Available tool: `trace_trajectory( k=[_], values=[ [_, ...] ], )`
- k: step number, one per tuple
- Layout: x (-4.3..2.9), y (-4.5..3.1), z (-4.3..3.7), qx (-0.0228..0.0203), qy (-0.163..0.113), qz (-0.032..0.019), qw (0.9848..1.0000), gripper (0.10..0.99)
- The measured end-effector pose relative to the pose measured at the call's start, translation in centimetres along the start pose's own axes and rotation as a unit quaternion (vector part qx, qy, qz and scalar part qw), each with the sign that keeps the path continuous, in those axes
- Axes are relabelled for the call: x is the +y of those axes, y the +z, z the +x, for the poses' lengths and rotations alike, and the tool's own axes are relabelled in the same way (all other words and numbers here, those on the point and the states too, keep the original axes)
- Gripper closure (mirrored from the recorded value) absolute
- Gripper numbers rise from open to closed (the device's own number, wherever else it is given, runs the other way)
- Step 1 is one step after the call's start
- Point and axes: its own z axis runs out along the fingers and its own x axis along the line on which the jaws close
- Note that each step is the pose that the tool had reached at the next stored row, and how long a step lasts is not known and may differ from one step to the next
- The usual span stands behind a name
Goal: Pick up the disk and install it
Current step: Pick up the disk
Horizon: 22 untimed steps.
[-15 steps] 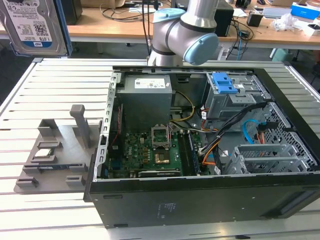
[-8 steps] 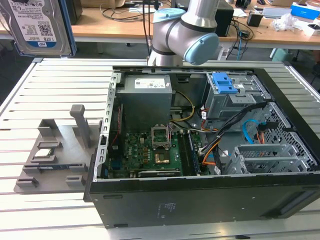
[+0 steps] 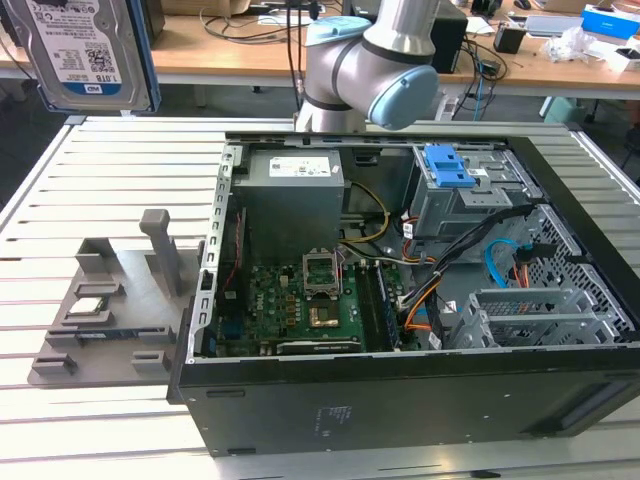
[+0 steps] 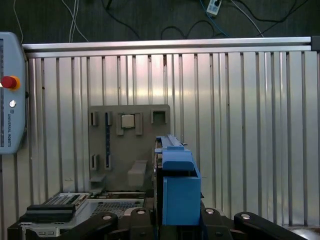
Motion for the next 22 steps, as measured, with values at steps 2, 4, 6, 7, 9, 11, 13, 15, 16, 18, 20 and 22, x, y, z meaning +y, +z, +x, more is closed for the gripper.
trace_trajectory(
  k=[2, 4, 6, 7, 9, 11, 13, 15, 16, 18, 20, 22],
  values=[
    [-0.46, 0.00, -0.01, 0.0000, 0.000, 0.0000, 1.0000, 0.725],
    [-1.24, -0.01, -0.03, 0.0000, 0.000, 0.0000, 1.0000, 0.725],
    [-2.11, -0.02, -0.05, 0.0000, 0.000, 0.0000, 1.0000, 0.725],
    [-2.54, -0.03, -0.06, 0.0000, 0.000, 0.0000, 1.0000, 0.725],
    [-3.04, -0.03, -0.07, 0.0000, 0.000, 0.0000, 1.0000, 0.725],
    [-3.75, -0.03, -0.09, 0.0000, 0.000, 0.0000, 1.0000, 0.725],
    [-4.15, -0.04, -0.10, 0.0000, 0.000, 0.0000, 1.0000, 0.725],
    [-4.71, -0.04, -0.11, 0.0000, 0.000, 0.0000, 1.0000, 0.725],
    [-5.03, -0.05, -0.12, 0.0000, 0.000, 0.0000, 1.0000, 0.725],
    [-5.71, -0.06, -0.13, 0.0000, 0.000, 0.0000, 1.0000, 0.725],
    [-6.32, -0.06, -0.15, 0.0000, 0.000, 0.0000, 1.0000, 0.725],
    [-7.05, -0.07, -0.16, 0.0000, 0.000, 0.0000, 1.0000, 0.725]
  ],
)
